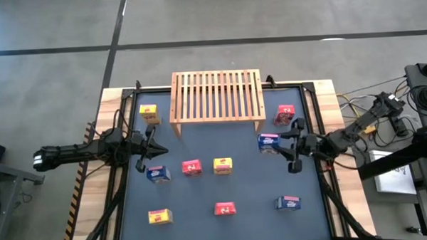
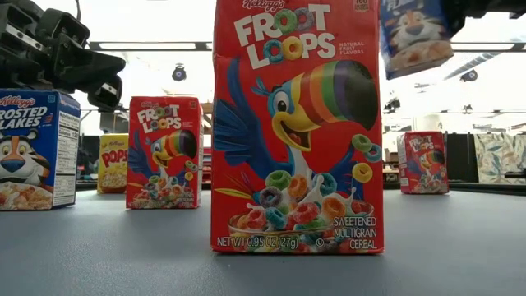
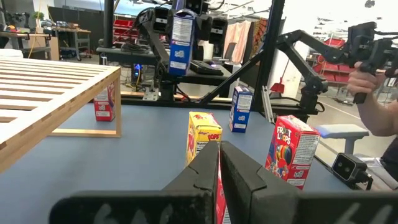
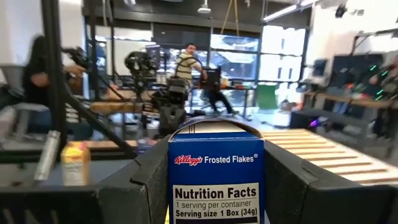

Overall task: Stack cereal on shelf
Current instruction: Put the top right blue cereal box on the shelf, then put the left blue cereal box on the shelf aligned with the other blue cereal box

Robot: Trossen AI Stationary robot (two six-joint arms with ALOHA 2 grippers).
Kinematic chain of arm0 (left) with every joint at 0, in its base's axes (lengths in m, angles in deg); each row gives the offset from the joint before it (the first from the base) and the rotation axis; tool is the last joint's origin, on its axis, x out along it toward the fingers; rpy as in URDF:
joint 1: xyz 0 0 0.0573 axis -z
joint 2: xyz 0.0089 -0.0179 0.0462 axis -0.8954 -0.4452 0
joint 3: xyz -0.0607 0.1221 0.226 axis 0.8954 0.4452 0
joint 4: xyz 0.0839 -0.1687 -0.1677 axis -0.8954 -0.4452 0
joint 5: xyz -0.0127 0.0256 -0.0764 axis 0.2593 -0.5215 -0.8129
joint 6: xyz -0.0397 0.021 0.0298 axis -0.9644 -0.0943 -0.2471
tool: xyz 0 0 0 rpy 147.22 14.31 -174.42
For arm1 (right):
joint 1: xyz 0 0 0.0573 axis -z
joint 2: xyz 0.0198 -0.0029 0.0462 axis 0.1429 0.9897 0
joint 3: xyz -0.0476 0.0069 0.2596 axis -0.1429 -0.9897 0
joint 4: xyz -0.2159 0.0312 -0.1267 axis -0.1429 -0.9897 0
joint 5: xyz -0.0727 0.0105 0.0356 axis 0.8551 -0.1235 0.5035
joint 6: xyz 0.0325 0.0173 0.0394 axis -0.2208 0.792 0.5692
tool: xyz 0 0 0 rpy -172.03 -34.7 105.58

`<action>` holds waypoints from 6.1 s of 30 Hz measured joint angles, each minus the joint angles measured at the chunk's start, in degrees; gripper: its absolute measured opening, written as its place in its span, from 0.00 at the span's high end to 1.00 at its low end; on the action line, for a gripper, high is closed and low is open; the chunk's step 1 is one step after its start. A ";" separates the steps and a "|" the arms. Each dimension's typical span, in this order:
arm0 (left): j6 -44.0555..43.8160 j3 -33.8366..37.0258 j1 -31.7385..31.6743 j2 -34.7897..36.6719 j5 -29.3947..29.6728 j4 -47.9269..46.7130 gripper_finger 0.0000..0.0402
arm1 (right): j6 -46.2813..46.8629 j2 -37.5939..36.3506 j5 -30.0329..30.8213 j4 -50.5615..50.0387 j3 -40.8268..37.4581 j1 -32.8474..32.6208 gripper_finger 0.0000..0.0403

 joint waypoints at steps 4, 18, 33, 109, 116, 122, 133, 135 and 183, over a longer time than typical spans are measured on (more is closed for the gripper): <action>0.00 -0.01 0.02 0.00 0.00 0.00 1.00 | -2.82 3.77 -5.64 6.12 0.00 4.23 0.54; 0.00 -0.02 0.01 -0.02 0.00 -0.01 1.00 | 0.46 17.04 -31.61 6.58 9.12 22.37 0.54; 0.00 -0.02 0.00 -0.07 0.00 0.00 1.00 | 4.94 31.25 -58.33 15.03 18.09 46.97 0.55; 0.00 0.00 0.01 -0.17 0.01 0.00 1.00 | 33.02 49.06 -96.33 28.32 33.94 88.67 0.32; 0.00 -0.01 0.02 -0.17 0.00 0.00 1.00 | 27.17 39.15 -97.36 14.68 33.43 88.63 0.29; 0.00 -0.02 0.00 -0.17 0.02 0.00 1.00 | 24.09 28.58 -96.78 9.59 28.74 86.23 0.30; 0.00 -0.02 0.01 -0.17 0.00 0.01 1.00 | 22.00 13.55 -85.08 9.30 11.11 74.08 0.32; 0.00 -0.02 0.01 -0.17 0.01 0.00 1.00 | 22.07 10.89 -84.19 9.27 8.66 73.14 0.32; 0.00 0.00 0.02 -0.17 0.02 0.00 1.00 | 10.63 20.19 -77.26 7.27 4.85 59.64 0.39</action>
